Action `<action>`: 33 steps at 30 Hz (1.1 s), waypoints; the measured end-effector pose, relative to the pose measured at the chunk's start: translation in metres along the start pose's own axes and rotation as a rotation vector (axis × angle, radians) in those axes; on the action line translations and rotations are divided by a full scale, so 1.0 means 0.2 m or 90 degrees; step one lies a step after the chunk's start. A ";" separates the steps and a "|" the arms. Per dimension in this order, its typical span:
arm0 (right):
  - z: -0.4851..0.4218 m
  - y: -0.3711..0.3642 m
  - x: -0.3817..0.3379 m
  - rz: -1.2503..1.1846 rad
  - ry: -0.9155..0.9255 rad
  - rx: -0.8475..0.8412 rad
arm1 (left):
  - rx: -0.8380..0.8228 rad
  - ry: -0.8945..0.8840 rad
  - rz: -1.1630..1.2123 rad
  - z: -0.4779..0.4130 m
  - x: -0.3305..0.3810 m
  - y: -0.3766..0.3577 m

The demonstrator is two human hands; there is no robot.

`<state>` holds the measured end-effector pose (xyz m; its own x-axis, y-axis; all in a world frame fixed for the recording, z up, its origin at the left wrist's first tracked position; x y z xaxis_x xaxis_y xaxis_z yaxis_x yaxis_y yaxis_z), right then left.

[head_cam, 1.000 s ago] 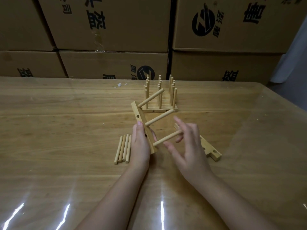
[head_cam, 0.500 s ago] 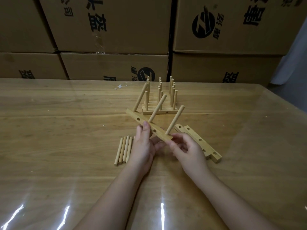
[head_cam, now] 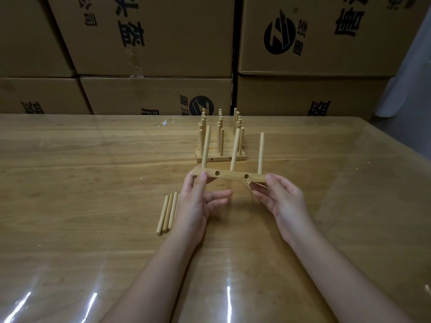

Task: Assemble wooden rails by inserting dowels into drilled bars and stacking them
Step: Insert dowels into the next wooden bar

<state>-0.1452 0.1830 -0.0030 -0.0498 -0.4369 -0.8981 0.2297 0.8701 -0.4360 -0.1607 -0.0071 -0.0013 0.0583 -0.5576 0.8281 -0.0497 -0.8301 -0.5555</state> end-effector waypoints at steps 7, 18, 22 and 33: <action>-0.01 -0.01 0.00 0.025 0.014 -0.024 | 0.017 -0.032 0.035 -0.02 0.03 0.03; -0.02 0.01 -0.01 0.004 -0.004 -0.016 | 0.077 -0.053 -0.099 -0.01 0.05 0.08; -0.03 0.05 -0.05 -0.001 0.002 0.009 | 0.066 -0.087 -0.366 0.03 0.08 0.07; -0.06 0.07 -0.12 0.163 0.114 0.025 | -0.007 0.043 -0.682 0.00 0.15 0.05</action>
<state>-0.1519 0.2086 0.0109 -0.1546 -0.1547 -0.9758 0.2940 0.9357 -0.1950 -0.1589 -0.0323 0.0177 0.0213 0.4628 0.8862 -0.0143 -0.8862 0.4632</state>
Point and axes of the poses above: each hand's wrist, its own z-axis away from the middle knuckle, its own y-axis out of the back of the hand, x = y × z, the point moved 9 cm from there along -z, towards the middle knuckle, and after that the axes turned 2 degrees about -y, right-handed, at the moved point
